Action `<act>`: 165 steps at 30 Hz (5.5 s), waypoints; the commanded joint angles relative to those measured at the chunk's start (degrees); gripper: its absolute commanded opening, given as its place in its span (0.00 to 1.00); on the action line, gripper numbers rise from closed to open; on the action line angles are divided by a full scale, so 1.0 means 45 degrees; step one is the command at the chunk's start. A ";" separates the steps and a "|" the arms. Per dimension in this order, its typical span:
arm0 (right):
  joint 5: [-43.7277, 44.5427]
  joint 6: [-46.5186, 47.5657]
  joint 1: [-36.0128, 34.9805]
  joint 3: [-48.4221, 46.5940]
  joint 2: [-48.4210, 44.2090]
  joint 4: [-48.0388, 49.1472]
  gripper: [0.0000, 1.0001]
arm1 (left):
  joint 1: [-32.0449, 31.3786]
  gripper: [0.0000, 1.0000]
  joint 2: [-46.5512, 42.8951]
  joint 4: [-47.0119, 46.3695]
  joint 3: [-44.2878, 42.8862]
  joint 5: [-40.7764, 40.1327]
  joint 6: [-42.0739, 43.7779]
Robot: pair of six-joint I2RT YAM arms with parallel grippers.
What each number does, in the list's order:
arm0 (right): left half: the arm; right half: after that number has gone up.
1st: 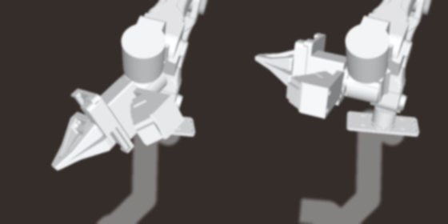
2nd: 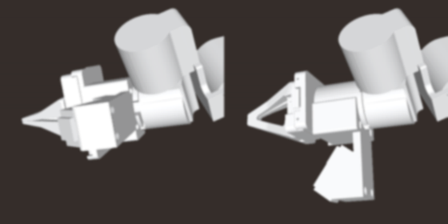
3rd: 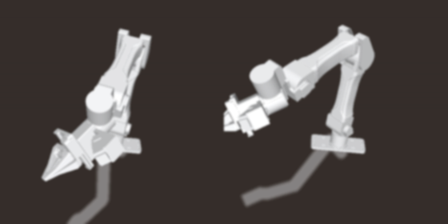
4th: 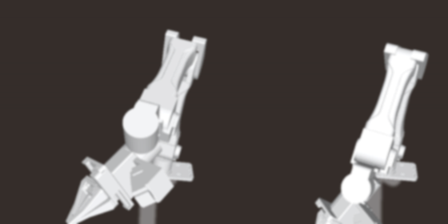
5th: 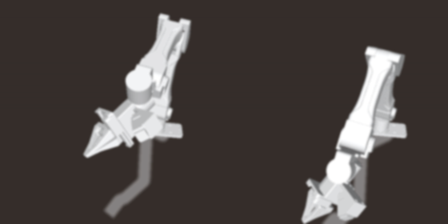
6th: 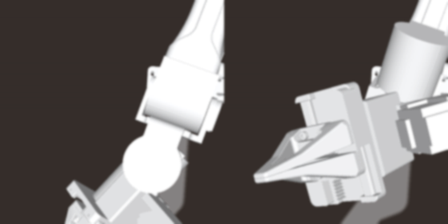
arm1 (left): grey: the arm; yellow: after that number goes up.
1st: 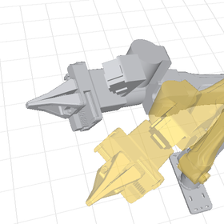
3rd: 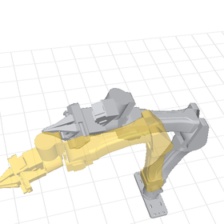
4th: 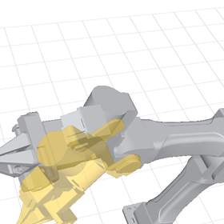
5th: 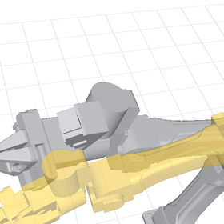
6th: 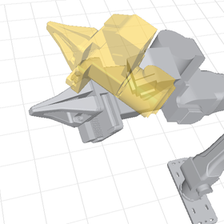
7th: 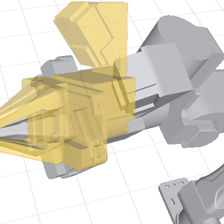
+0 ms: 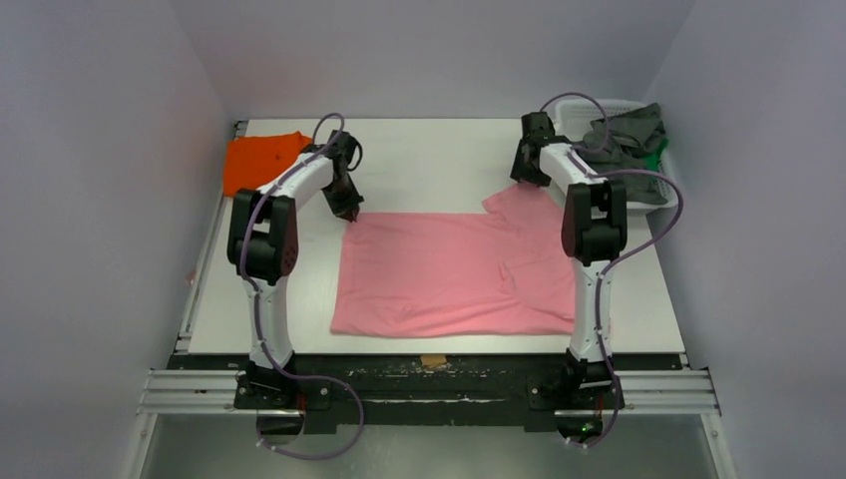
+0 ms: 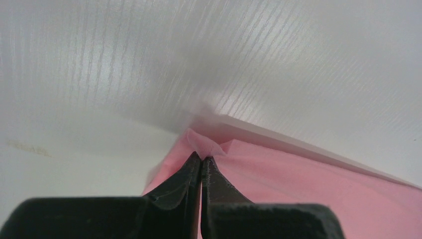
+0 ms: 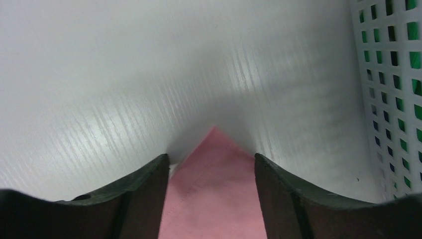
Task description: Fold and stack the t-shirts
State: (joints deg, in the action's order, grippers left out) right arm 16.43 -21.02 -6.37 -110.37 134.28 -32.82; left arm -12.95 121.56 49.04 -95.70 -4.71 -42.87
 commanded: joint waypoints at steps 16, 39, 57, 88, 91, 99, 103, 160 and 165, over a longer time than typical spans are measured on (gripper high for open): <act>-0.0258 0.1460 -0.0519 0.3352 -0.4461 0.1939 0.00 | -0.0273 0.00 -0.2113 -0.0785 0.0843 -0.0376 -0.0029; 0.0462 0.0021 -0.1709 1.2486 -1.5418 0.0240 0.00 | -0.1731 0.00 -0.8218 -0.2731 0.8298 -0.1522 -0.1378; 0.2265 -0.0323 -0.1572 1.0998 -1.5333 -0.0568 0.00 | -0.1712 0.00 -0.8951 -0.1595 0.6868 -0.2969 -0.1169; -0.1687 -0.3605 -0.1572 1.5068 -2.1261 -0.1226 0.99 | -0.2408 1.00 -1.4153 -0.1984 1.0505 -0.0439 -0.1656; -0.2224 -0.3359 -0.1572 1.5085 -1.8821 -0.0154 0.99 | -0.2510 1.00 -1.2466 -0.3516 1.0464 0.1525 -0.1047; -0.2378 -0.3779 -0.1572 1.5418 -1.4527 0.1454 0.98 | -0.2575 1.00 -0.8760 -0.4347 1.0661 0.1873 -0.0734; -0.2733 -0.4040 -0.1572 1.5765 -1.3004 0.2254 0.98 | -0.2581 1.00 -0.7950 -0.4456 1.1171 0.1925 -0.0879; -0.4200 -0.1943 -0.5156 1.1040 -1.1465 0.3509 0.94 | -0.8443 0.96 -1.4095 -0.3158 1.3905 -0.0876 -0.3602; -0.4663 -0.3343 -0.6851 1.4861 -1.3577 0.3428 0.88 | -0.8218 0.80 -1.2931 -0.3679 1.4043 -0.0824 -0.3148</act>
State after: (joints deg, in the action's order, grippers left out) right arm -4.43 -30.00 -32.53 -53.10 76.16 -16.25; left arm -50.87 60.62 36.27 -32.80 -9.85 -61.47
